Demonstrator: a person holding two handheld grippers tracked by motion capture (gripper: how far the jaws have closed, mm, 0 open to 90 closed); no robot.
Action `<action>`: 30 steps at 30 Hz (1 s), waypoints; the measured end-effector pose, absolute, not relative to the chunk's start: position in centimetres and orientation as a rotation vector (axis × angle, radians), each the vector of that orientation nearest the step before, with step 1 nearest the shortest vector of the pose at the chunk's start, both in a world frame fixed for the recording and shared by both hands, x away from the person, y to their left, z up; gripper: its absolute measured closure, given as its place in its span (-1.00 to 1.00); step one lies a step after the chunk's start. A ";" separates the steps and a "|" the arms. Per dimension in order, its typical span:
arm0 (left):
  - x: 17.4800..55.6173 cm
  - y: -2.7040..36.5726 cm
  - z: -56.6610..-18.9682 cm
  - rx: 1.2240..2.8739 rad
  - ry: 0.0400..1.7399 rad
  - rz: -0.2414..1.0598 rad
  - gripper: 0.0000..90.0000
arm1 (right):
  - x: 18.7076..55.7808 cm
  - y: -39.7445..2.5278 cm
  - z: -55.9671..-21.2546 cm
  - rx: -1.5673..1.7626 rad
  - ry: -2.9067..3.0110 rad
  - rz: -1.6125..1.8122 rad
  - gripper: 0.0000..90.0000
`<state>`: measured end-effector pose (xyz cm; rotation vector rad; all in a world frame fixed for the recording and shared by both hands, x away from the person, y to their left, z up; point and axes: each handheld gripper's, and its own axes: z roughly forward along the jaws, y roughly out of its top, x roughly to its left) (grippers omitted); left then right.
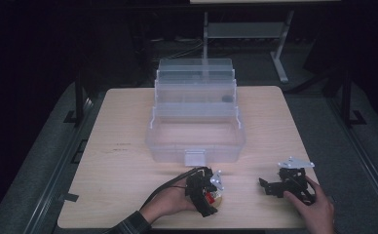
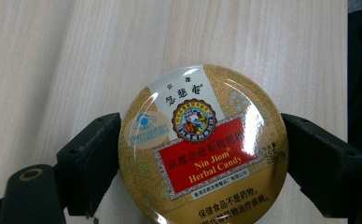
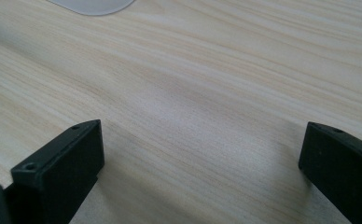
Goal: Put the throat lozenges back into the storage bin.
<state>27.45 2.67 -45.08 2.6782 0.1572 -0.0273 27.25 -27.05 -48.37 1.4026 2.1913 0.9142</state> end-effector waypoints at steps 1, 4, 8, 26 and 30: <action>27.5 2.7 -45.1 2.678 0.158 -0.028 -0.65 | 27.2 -27.1 -48.4 1.403 2.191 0.914 -1.00; 27.5 2.7 -45.0 2.672 0.159 -0.026 -0.58 | 27.2 -27.1 -48.4 1.403 2.191 0.914 -1.00; 27.4 2.7 -45.0 2.673 0.158 -0.021 -0.58 | 27.3 -27.1 -48.4 1.403 2.191 0.914 -1.00; 27.5 2.9 -44.6 2.656 0.172 -0.046 -0.57 | 27.3 -27.1 -48.4 1.403 2.191 0.914 -1.00; 27.5 3.1 -44.1 2.651 0.171 -0.048 -0.57 | 27.2 -27.1 -48.4 1.403 2.191 0.914 -1.00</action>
